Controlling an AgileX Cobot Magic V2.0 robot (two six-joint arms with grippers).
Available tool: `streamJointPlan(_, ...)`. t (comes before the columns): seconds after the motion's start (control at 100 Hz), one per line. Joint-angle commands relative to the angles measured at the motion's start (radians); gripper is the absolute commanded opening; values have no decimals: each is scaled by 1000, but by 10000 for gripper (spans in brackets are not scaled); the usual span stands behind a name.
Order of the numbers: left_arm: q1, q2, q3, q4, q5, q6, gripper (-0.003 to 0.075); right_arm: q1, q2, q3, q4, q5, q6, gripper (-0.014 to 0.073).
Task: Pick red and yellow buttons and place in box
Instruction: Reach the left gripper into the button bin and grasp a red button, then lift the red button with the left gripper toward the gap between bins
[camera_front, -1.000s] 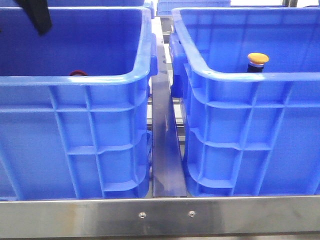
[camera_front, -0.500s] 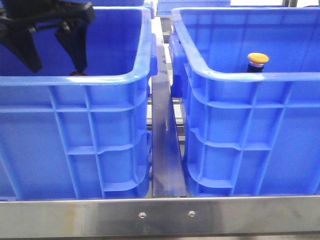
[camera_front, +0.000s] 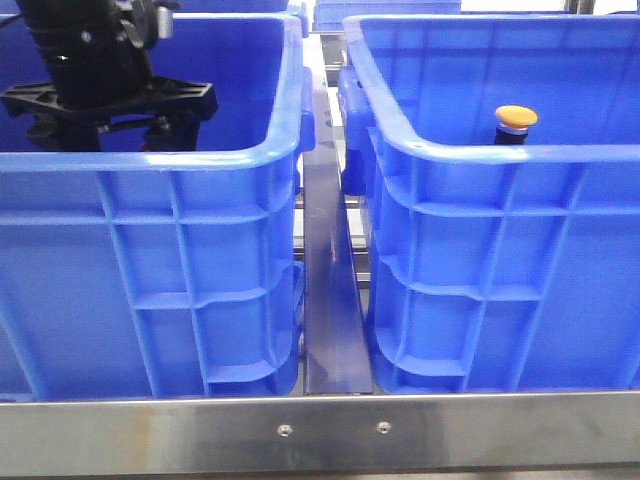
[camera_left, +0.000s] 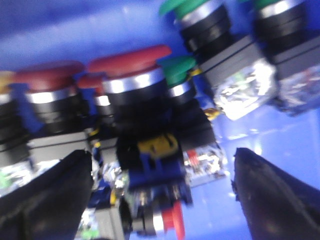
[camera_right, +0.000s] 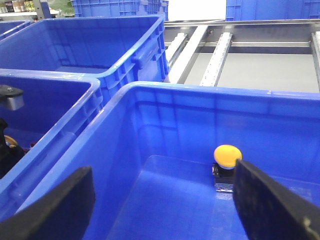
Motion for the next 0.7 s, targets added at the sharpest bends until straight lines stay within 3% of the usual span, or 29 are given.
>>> streamJointPlan(0.0,2,-45,-33,-8,-31,-10,534,-3,-5,-24,26,21,-11,591)
streamJointPlan(0.15,2,-45,-33,-8,-31,-10,491,-3,-5,-24,26,21,-11,591)
streamJointPlan(0.34,2,-45,-33,-8,-31,-10,258,-3,-5,-24,26,21,-11,591)
streamJointPlan(0.48,2,-45,-33,-8,-46,-10,133,-3,-5,-24,26,21,-11,591)
streamJointPlan(0.69,0,-72,-33,-10,-72,-10,71,-3,-5,-24,26,21,-11,591)
